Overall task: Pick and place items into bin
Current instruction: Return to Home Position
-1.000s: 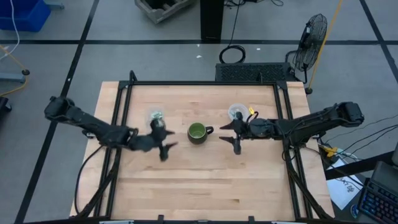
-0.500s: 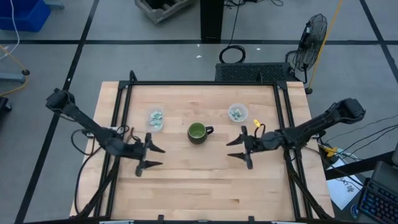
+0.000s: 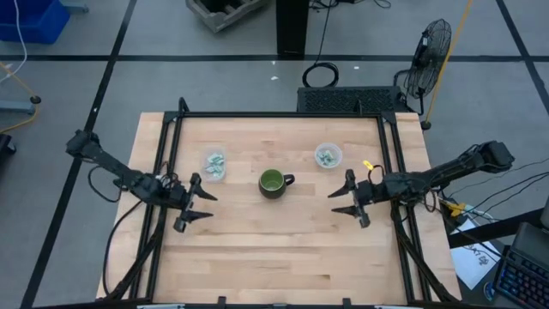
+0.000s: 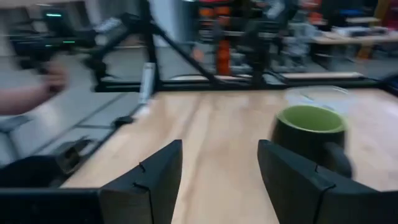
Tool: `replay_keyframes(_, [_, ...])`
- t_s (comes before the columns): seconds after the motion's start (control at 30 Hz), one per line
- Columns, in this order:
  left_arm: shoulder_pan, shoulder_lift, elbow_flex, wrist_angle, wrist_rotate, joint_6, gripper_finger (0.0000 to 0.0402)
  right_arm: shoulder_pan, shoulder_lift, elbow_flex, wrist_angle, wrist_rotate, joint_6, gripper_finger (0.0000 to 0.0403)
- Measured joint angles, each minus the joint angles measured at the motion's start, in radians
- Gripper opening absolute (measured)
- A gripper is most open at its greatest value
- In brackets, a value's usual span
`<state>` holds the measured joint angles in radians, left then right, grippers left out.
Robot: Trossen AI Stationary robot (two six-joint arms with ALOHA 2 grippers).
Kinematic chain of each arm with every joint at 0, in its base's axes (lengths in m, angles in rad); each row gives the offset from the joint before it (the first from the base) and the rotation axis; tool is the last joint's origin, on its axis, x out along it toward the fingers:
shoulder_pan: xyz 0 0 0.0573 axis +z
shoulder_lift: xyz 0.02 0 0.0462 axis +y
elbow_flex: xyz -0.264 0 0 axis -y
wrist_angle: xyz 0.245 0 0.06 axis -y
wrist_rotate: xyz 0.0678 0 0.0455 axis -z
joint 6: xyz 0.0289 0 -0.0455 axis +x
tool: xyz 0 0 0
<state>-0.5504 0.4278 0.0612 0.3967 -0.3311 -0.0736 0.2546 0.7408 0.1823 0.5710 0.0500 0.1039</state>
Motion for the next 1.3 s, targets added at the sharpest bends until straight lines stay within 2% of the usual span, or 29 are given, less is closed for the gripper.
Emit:
replay_keyframes(0.1, [0.046, -0.083, 0.0, -0.06, 0.026, 0.0, 0.0244, -0.027, -0.069, -0.025, 0.002, -0.093, -0.011, 0.0201])
replay_keyframes(0.2, [0.096, -0.166, 0.008, -0.147, 0.077, 0.014, 0.0244, -0.064, -0.133, -0.038, -0.026, -0.134, -0.013, 0.0201])
replay_keyframes(0.5, [0.191, -0.421, 0.053, -0.478, 0.079, -0.002, 0.0244, -0.139, -0.345, -0.038, -0.272, -0.104, -0.053, 0.0201])
replay_keyframes(0.63, [0.193, -0.424, 0.053, -0.511, 0.113, 0.044, 0.0244, -0.142, -0.417, -0.042, -0.331, -0.102, -0.066, 0.0201])
replay_keyframes(0.77, [0.209, -0.425, 0.018, -0.527, 0.057, 0.032, 0.0244, -0.152, -0.471, -0.106, -0.329, -0.102, -0.072, 0.0201])
replay_keyframes(0.9, [0.233, -0.414, -0.018, -0.435, 0.069, 0.034, 0.0244, -0.171, -0.511, -0.162, -0.296, -0.102, -0.069, 0.0201])
replay_keyframes(1.0, [0.235, -0.411, -0.019, -0.433, 0.088, 0.067, 0.0244, -0.171, -0.502, -0.163, -0.342, -0.103, -0.087, 0.0201])
replay_keyframes(1.3, [0.237, -0.381, -0.019, -0.425, -0.018, 0.139, 0.0244, -0.171, -0.489, -0.165, -0.355, -0.102, -0.099, 0.0201])
